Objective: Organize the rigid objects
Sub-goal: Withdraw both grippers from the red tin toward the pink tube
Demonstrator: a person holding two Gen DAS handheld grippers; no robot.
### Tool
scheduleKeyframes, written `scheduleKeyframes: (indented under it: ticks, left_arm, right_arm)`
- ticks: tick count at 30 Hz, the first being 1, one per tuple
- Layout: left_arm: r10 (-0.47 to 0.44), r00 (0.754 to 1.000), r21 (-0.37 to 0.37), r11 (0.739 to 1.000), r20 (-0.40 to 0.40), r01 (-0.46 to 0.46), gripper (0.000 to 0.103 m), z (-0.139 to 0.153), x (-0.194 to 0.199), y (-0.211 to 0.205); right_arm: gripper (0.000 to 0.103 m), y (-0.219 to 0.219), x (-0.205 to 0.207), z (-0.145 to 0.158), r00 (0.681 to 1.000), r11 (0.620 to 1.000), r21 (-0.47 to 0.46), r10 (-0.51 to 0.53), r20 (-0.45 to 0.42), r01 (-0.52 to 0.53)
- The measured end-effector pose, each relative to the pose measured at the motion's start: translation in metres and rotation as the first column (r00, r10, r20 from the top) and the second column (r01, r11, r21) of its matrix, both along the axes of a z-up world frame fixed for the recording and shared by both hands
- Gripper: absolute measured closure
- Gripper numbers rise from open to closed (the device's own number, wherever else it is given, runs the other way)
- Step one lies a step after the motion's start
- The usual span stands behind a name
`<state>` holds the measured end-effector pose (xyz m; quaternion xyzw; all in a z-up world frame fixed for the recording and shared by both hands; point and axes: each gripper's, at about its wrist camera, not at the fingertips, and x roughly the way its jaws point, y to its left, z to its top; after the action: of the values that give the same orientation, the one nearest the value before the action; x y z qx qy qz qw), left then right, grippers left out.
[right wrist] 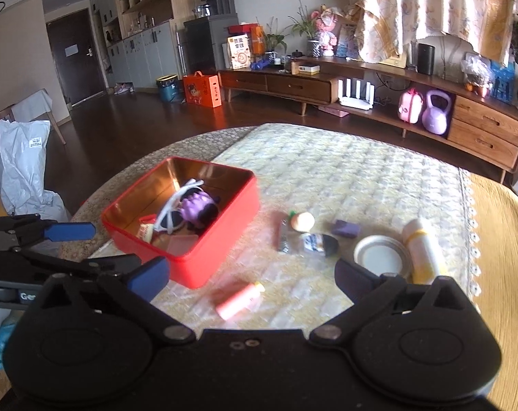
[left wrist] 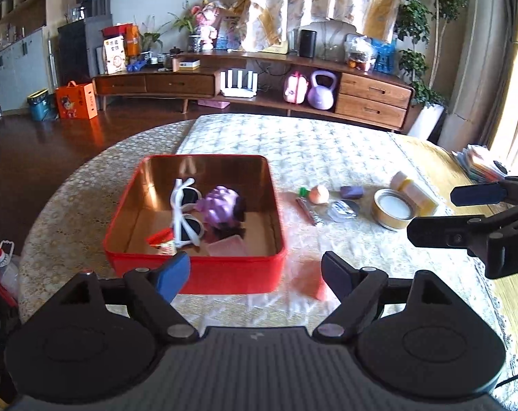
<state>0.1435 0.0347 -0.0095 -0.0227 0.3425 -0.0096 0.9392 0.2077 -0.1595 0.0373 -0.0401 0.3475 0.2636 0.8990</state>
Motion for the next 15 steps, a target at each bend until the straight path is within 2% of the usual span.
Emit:
scheduleKeyframes:
  ticks: [8, 15]
  left_arm:
    - [-0.078, 0.997, 0.009, 0.997, -0.002, 0.078, 0.019, -0.018, 0.003, -0.041]
    - [-0.119, 0.992, 0.021, 0.993, -0.030, 0.120, 0.019, -0.040, 0.014, -0.067]
  right_arm:
    - [0.000, -0.058, 0.010, -0.016, 0.992, 0.993, -0.013, -0.120, -0.029, 0.120]
    - [0.000, -0.087, 0.025, -0.030, 0.985, 0.985, -0.045, -0.170, -0.039, 0.169]
